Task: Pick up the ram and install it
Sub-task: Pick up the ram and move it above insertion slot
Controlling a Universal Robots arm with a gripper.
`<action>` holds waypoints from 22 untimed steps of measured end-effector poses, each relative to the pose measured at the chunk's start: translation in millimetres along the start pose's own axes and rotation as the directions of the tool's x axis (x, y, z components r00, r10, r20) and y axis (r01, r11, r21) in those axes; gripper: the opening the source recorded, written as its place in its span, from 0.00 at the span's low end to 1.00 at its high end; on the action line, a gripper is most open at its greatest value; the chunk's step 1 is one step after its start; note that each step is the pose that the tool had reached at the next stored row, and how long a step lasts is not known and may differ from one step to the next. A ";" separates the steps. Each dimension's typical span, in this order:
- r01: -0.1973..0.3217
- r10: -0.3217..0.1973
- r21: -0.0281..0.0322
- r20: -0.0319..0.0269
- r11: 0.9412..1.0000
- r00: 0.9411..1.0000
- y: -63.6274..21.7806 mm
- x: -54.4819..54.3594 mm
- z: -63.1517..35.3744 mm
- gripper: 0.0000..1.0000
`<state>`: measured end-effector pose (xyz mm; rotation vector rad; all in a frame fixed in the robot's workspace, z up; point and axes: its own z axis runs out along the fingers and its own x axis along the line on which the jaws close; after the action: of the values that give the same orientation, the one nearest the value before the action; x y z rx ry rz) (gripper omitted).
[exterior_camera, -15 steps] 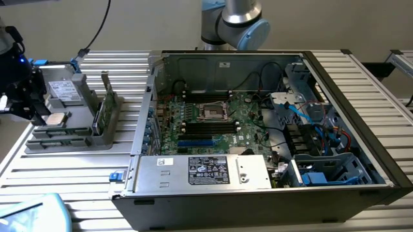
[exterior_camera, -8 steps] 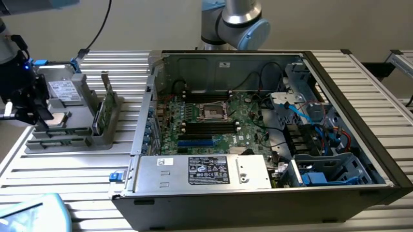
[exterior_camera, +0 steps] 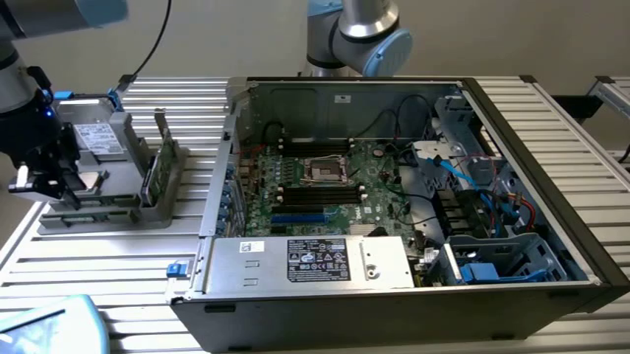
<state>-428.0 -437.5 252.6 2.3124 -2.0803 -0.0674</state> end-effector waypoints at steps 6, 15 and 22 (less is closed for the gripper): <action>0.021 -0.021 0.000 -0.001 1.000 1.000 -3.1 0.9 10.9 0.37; 0.023 -0.023 0.000 -0.001 1.000 1.000 -9.5 1.1 27.0 0.37; 0.017 -0.017 0.000 -0.001 1.000 1.000 -10.4 -1.7 39.6 0.37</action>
<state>-420.0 -434.5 212.6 2.3294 -2.0607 -0.0669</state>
